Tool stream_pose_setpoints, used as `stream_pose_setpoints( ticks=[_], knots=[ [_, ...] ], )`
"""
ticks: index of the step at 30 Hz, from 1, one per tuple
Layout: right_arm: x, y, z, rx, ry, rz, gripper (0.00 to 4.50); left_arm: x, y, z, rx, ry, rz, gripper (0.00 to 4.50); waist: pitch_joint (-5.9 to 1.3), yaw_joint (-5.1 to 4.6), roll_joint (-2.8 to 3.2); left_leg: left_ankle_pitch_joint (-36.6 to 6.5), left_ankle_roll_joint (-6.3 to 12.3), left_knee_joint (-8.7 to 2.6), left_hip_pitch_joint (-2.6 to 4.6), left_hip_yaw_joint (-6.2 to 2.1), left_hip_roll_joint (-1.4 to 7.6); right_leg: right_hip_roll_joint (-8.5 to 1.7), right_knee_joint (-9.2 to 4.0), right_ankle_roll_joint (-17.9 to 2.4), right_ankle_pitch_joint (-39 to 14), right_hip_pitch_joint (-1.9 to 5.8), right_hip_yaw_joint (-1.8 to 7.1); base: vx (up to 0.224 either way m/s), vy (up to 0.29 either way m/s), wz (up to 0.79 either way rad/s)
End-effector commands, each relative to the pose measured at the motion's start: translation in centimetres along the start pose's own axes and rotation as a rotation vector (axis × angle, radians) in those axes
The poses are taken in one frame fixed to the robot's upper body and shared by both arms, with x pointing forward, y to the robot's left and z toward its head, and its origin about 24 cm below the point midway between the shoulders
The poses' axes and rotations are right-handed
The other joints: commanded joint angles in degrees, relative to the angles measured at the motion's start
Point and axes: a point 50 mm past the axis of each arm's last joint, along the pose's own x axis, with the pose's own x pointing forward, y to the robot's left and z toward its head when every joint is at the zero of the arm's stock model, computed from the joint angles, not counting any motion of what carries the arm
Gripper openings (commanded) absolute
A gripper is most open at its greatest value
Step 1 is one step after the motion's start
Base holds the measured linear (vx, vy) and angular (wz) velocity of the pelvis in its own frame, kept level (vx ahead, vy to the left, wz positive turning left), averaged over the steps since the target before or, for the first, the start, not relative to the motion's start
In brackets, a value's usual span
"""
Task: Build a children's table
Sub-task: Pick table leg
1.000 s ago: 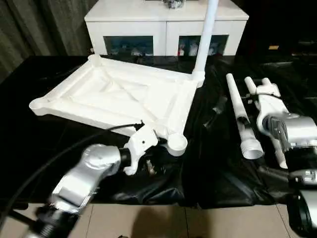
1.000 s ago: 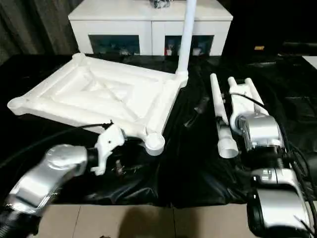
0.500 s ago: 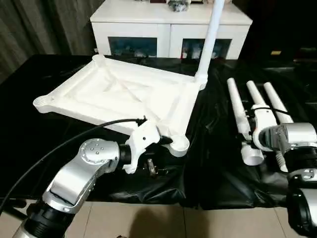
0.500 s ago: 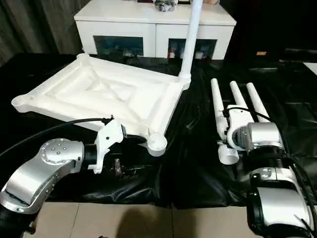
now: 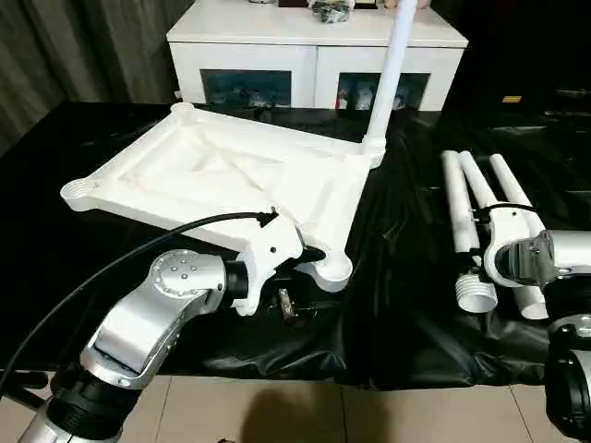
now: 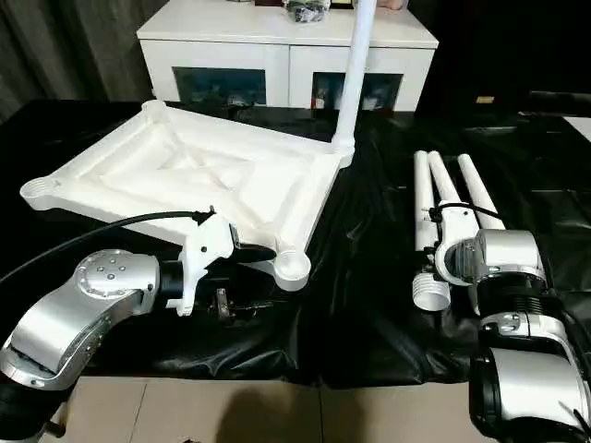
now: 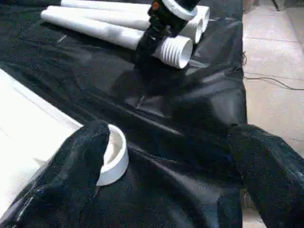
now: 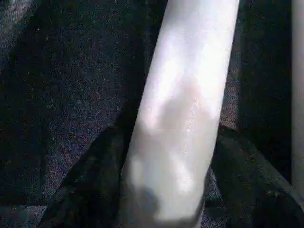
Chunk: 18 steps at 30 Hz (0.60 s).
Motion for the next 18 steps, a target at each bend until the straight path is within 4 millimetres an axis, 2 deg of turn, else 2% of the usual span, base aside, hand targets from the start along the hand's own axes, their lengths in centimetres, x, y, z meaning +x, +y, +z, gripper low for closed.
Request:
stream_pose_setpoints(
  ticks=[1, 3, 4, 6, 7, 10, 11, 13, 14, 15, 16, 18],
  knots=[
    [0.5, -0.4, -1.2, 0.026, 0.041, -0.018, 2.46, -0.1, 0.7, 0.4, 0.017, -0.002, 0.046, 4.5, -3.45, -0.1, -0.42, -18.5, -2.58, -3.96, 1.11, -1.09, 1.95, -1.77, -4.17, -10.8, -19.7, 1.92, 1.27, 0.0, 0.0, 0.0],
    [0.5, -0.3, -1.1, 0.027, 0.034, -0.014, 2.19, -0.1, 0.9, 0.4, 0.014, -0.007, 0.064, 4.5, -3.49, -0.16, -0.4, -18.5, -2.68, -3.96, 1.07, -1.13, 1.93, -1.74, -4.14, -10.6, -19.7, 1.94, 1.25, 0.0, 0.0, 0.0],
    [0.5, -0.1, -1.0, 0.029, 0.024, -0.006, 2.14, -0.1, 1.0, 0.2, 0.013, -0.005, 0.074, 4.5, -3.42, -0.2, 0.09, -19.0, -2.91, -3.99, 1.08, -1.15, 1.88, -1.73, -4.31, -10.6, -19.6, 1.88, 1.23, 0.0, 0.0, 0.0],
    [0.5, 0.1, -0.9, 0.03, 0.019, 0.0, 2.09, -0.1, 1.0, 0.0, 0.014, 0.003, 0.073, 4.5, -3.5, -0.22, 0.02, -19.2, -2.94, -3.99, 1.09, -1.22, 1.87, -1.75, -4.22, -10.6, -19.4, 1.95, 1.18, 0.0, 0.0, 0.0],
    [0.5, 0.2, -0.9, 0.03, 0.019, 0.001, 2.02, -0.2, 1.0, -0.1, 0.016, 0.007, 0.071, 4.5, -3.49, -0.17, 0.26, -19.4, -3.0, -4.04, 1.09, -1.27, 1.88, -1.77, -4.2, -10.7, -19.4, 1.95, 1.17, 0.0, 0.0, 0.0],
    [0.5, 0.3, -0.7, 0.041, -0.005, 0.01, 1.98, -0.3, 1.1, 0.0, 0.018, 0.008, 0.082, 4.5, -3.51, -0.19, -0.13, -19.5, -2.87, -4.02, 1.09, -1.21, 1.9, -1.78, -4.22, -10.9, -19.2, 1.93, 1.14, 0.0, 0.0, 0.0],
    [0.5, 0.4, -0.6, 0.048, -0.014, 0.011, 1.98, -0.4, 1.3, 0.0, 0.018, 0.002, 0.093, 4.5, -3.48, -0.16, 0.03, -19.6, -2.92, -4.06, 1.11, -1.26, 1.92, -1.78, -4.16, -10.9, -19.3, 1.9, 1.14, 0.0, 0.0, 0.0],
    [0.3, 0.4, -0.4, 0.052, -0.025, 0.012, 1.96, -0.5, 1.6, 0.2, 0.021, -0.011, 0.12, 4.5, -3.48, -0.2, -0.61, -19.5, -2.75, -4.05, 1.07, -1.17, 1.94, -1.81, -4.23, -10.7, -19.9, 1.89, 1.17, 0.0, 0.0, 0.0],
    [0.0, 0.3, 0.2, 0.051, -0.052, 0.004, 1.96, -0.6, 2.2, 0.4, 0.037, -0.036, 0.187, 4.5, -3.45, -0.09, -0.92, -18.9, -2.43, -4.06, 0.94, -1.2, 1.92, -1.87, -4.21, -10.4, -20.3, 1.98, 1.18, 0.0, 0.0, 0.0],
    [0.0, 0.3, 0.2, 0.051, -0.052, 0.004, 1.95, -0.6, 2.2, 0.4, 0.037, -0.036, 0.187, 4.5, -3.43, -0.09, -0.77, -18.6, -2.35, -4.04, 0.89, -1.18, 1.92, -1.87, -4.26, -10.2, -20.3, 1.97, 1.22, 0.0, 0.0, 0.0],
    [-0.1, 0.3, 0.5, 0.057, -0.069, -0.004, 1.95, -0.7, 3.1, 0.4, 0.04, -0.071, 0.278, 4.5, -3.51, -0.11, -0.77, -18.0, -2.3, -4.03, 0.9, -1.21, 1.93, -1.9, -4.29, -10.1, -20.2, 1.98, 1.21, 0.0, 0.0, 0.0],
    [-0.1, 0.2, 0.7, 0.064, -0.08, -0.012, 1.94, -0.8, 3.7, 0.5, 0.031, -0.099, 0.336, 4.5, -3.57, -0.11, -0.72, -17.6, -2.34, -3.92, 0.96, -1.09, 1.86, -1.89, -4.28, -10.0, -19.7, 1.94, 1.25, 0.0, 0.0, 0.0]
  ],
)
